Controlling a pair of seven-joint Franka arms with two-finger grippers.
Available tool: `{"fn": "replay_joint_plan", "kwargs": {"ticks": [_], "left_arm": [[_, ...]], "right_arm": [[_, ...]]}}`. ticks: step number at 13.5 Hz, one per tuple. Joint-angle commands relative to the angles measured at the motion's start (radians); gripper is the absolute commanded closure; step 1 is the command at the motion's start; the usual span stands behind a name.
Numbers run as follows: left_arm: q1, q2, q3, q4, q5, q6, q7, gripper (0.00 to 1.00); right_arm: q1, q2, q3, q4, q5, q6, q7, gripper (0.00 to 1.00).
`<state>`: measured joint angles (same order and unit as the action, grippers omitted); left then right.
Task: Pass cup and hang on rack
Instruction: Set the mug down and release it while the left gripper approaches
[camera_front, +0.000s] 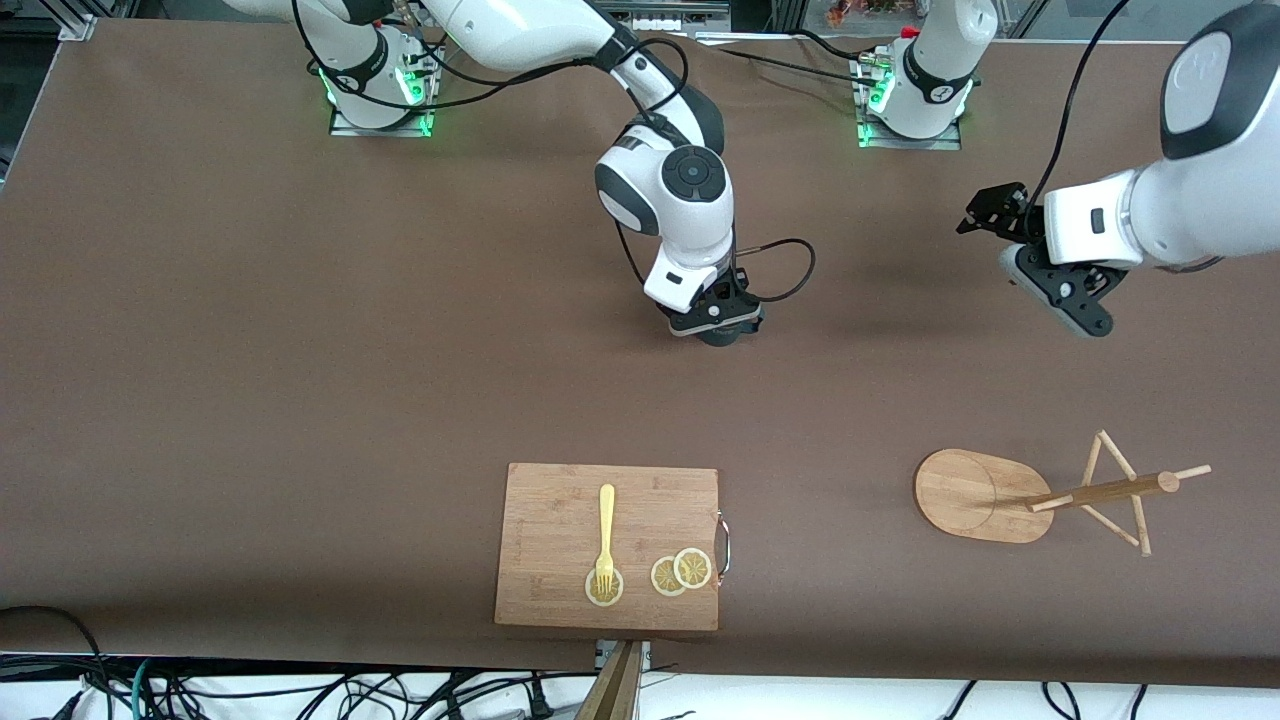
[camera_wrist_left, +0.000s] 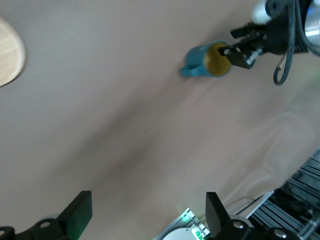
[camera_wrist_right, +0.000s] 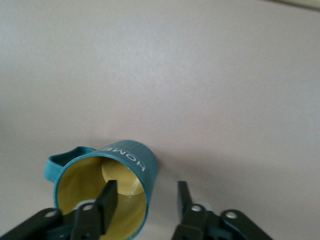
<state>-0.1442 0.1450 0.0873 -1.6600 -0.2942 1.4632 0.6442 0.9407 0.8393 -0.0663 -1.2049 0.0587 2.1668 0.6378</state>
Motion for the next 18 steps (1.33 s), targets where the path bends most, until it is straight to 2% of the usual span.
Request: {"fn": "replay_joint_plan", "kwargs": {"ticks": [1,3,5,6,8,10,12,14,16,18], "left_arm": [[0.058,0.008,0.000,-0.131,-0.190,0.101,0.310,0.00],[0.061,0.002,0.000,-0.260,-0.290,0.230,0.518,0.00],[0.048,0.005,-0.003,-0.337,-0.388,0.334,0.686,0.00],[0.045,0.014,-0.004,-0.360,-0.420,0.379,0.769,0.00],[0.046,0.054,-0.027,-0.421,-0.559,0.437,1.005,0.00],[0.046,0.112,-0.043,-0.451,-0.664,0.518,1.223,0.00],[0.045,0.214,-0.067,-0.451,-0.875,0.546,1.445,0.00],[0.045,0.306,-0.075,-0.451,-1.032,0.545,1.638,0.00],[0.046,0.353,-0.099,-0.471,-1.152,0.539,1.730,0.00],[0.045,0.358,-0.124,-0.509,-1.232,0.539,1.781,0.00]], "right_arm": [[-0.054,-0.148,0.005,-0.013,-0.002,-0.108,-0.001,0.00],[-0.130,-0.251,-0.003,-0.021,0.001,-0.241,0.009,0.00],[-0.232,-0.330,-0.029,-0.025,0.003,-0.320,0.002,0.00],[-0.288,-0.363,-0.032,-0.035,0.021,-0.329,-0.044,0.00],[-0.412,-0.431,-0.038,-0.048,0.131,-0.440,-0.177,0.00],[-0.488,-0.489,-0.079,-0.064,0.145,-0.566,-0.301,0.00],[-0.496,-0.607,-0.162,-0.161,0.145,-0.610,-0.378,0.00],[-0.494,-0.762,-0.213,-0.325,0.121,-0.596,-0.395,0.00],[-0.494,-0.888,-0.224,-0.447,0.020,-0.584,-0.397,0.00],[-0.494,-0.969,-0.225,-0.536,-0.008,-0.558,-0.400,0.00]]}}
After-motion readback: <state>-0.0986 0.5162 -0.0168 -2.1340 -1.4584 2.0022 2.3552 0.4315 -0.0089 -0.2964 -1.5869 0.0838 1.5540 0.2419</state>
